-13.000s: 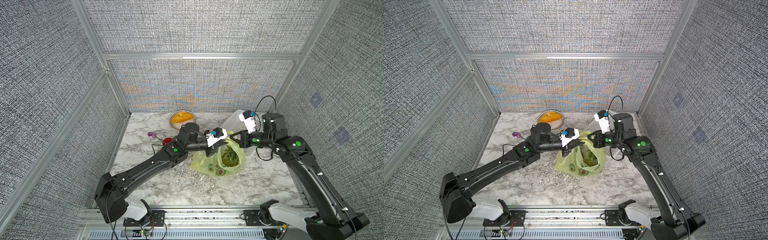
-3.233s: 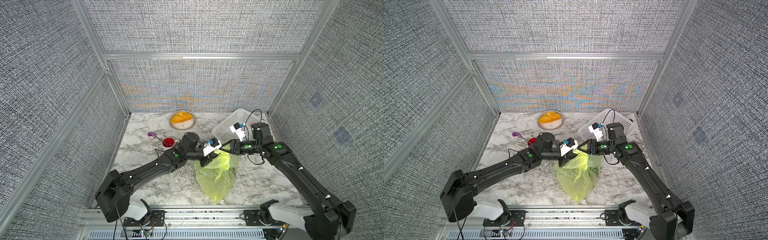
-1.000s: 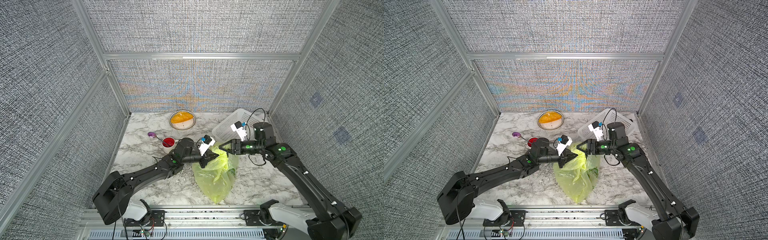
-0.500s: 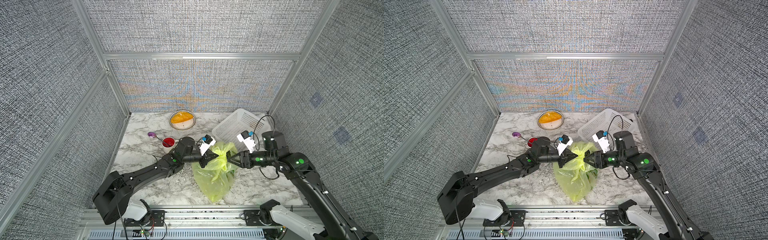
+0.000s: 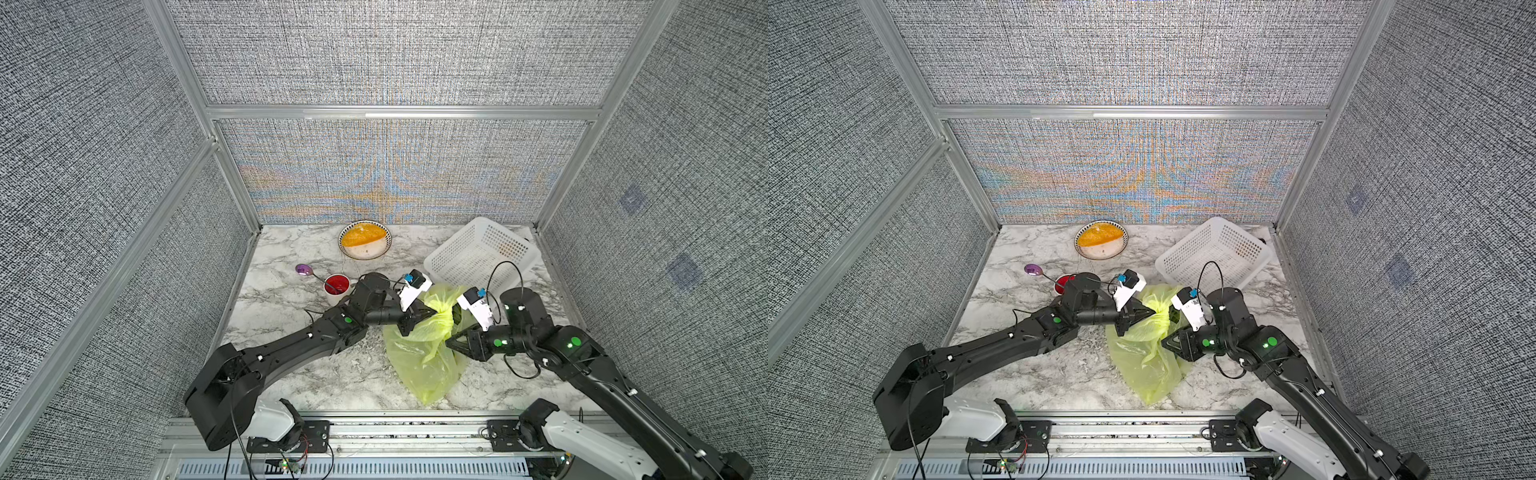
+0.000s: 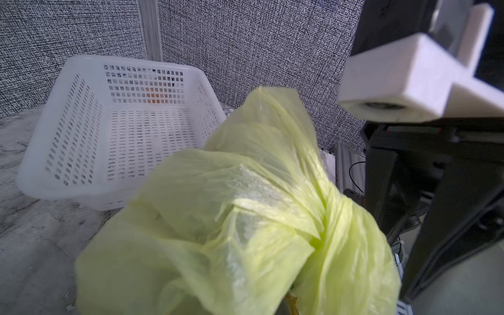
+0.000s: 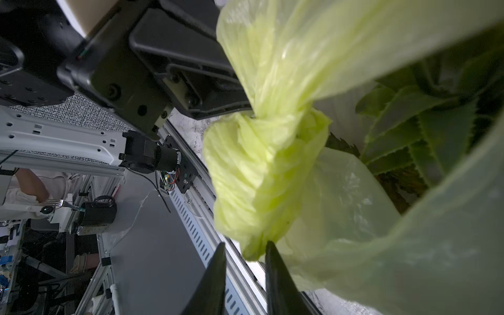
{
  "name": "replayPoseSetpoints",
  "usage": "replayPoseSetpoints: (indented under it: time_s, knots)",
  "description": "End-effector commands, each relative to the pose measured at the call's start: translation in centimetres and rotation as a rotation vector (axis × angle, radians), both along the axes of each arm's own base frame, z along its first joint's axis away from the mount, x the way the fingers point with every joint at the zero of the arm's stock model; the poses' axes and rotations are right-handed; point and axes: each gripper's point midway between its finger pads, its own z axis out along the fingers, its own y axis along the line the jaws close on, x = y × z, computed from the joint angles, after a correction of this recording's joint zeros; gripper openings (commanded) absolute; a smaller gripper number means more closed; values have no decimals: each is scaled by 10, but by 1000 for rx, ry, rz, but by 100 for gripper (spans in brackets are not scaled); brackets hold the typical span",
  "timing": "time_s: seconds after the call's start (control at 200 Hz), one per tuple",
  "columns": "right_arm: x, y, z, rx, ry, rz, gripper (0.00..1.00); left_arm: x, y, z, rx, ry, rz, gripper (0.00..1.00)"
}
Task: Place the pineapple into a plastic bag & tie a knot
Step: Tie the plastic bag at the center of the board.
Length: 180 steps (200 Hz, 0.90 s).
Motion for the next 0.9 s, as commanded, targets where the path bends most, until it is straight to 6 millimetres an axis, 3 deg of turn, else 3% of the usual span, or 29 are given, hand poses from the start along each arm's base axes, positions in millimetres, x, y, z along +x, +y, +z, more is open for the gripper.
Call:
replayPoseSetpoints:
  time_s: [0.0, 0.09, 0.165, 0.355, 0.49, 0.576, 0.656, 0.896]
  knots:
    - [12, 5, 5, 22, -54, -23, 19, -1, -1, 8, -6, -16, -12, 0]
    - [17, 4, 4, 15, -69, -46, 10, -2, 0, 10, 8, -3, -17, 0]
    - [20, 2, 4, 10, -79, -63, 9, -5, 3, 13, 22, 7, -18, 0]
    - [24, 4, 0, 9, -77, -67, 24, -8, 9, 6, 61, 20, -15, 0]
    - [28, 8, 2, 27, -87, -66, 26, -7, 6, 5, 60, 29, -18, 0]
    - [28, 9, 4, 34, -90, -64, 16, -7, 5, 6, 60, 41, -22, 0]
    - [29, 6, 7, 26, -97, -81, 0, -8, 5, 8, 80, 66, -19, 0]
    - [31, -12, 21, -98, -51, -149, 0, -23, 30, 24, 311, 249, 10, 0]
